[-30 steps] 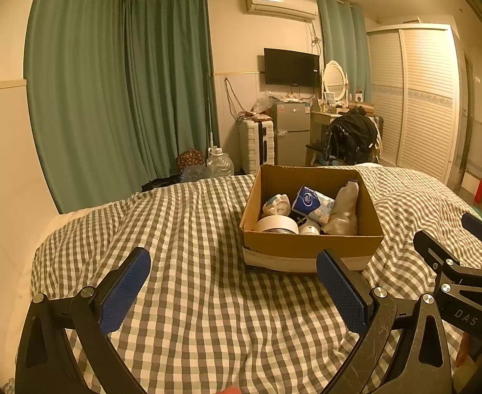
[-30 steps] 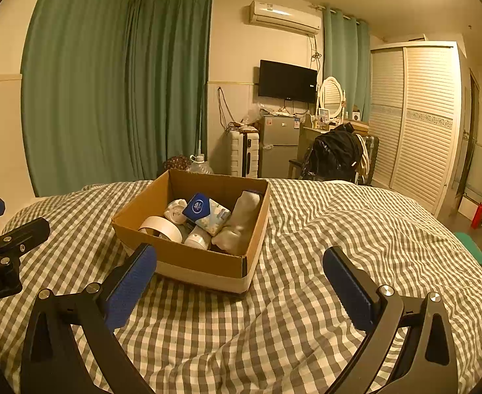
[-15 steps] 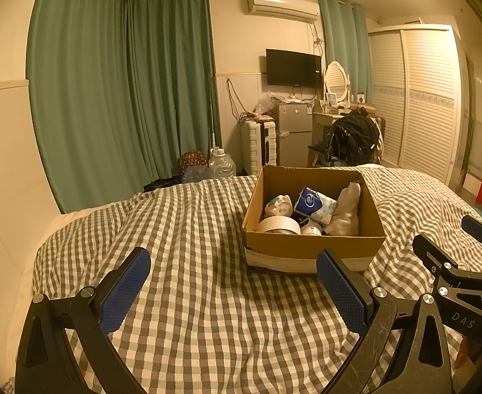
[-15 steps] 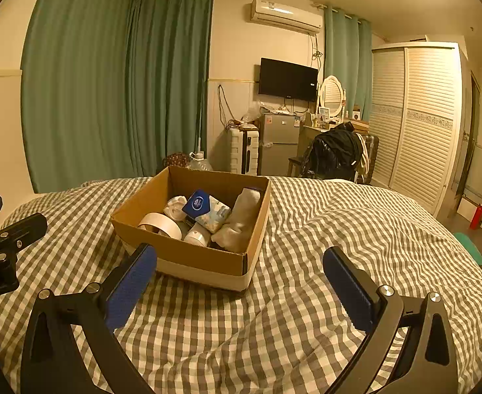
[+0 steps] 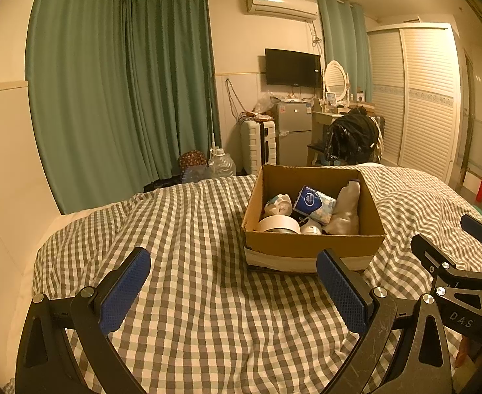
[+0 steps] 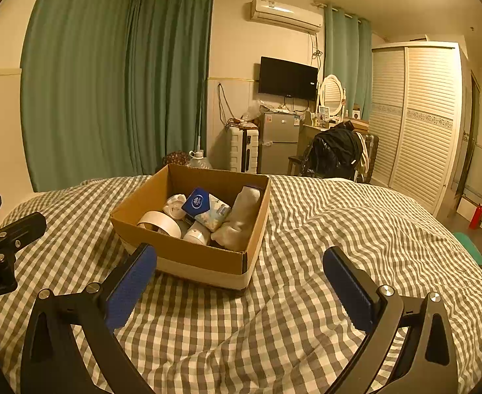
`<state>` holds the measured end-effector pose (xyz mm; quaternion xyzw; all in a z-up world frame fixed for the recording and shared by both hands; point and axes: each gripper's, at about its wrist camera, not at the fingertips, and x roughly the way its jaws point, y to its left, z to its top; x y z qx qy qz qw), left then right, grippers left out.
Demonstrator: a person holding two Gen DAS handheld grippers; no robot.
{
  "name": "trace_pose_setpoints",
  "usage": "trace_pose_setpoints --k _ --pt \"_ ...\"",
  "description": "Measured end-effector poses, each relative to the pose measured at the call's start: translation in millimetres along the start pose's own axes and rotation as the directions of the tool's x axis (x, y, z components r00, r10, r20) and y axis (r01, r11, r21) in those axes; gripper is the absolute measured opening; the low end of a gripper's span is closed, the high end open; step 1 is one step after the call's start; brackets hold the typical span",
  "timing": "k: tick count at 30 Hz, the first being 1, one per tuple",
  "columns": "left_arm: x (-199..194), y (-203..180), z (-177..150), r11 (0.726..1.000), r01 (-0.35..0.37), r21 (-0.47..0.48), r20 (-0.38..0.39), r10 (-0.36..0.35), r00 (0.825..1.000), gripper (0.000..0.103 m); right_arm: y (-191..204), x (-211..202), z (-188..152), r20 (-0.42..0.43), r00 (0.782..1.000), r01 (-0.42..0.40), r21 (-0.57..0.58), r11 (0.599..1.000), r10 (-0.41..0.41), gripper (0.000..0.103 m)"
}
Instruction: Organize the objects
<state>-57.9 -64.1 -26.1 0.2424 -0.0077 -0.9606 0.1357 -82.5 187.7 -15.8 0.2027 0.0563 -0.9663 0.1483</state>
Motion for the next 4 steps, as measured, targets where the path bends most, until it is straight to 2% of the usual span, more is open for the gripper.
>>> trace_pose_setpoints --k 4 --pt "1.0 -0.1 0.4 1.000 -0.001 0.001 -0.001 0.001 1.000 0.103 0.0 0.5 -1.6 -0.003 1.000 0.000 -0.001 1.000 0.000 0.102"
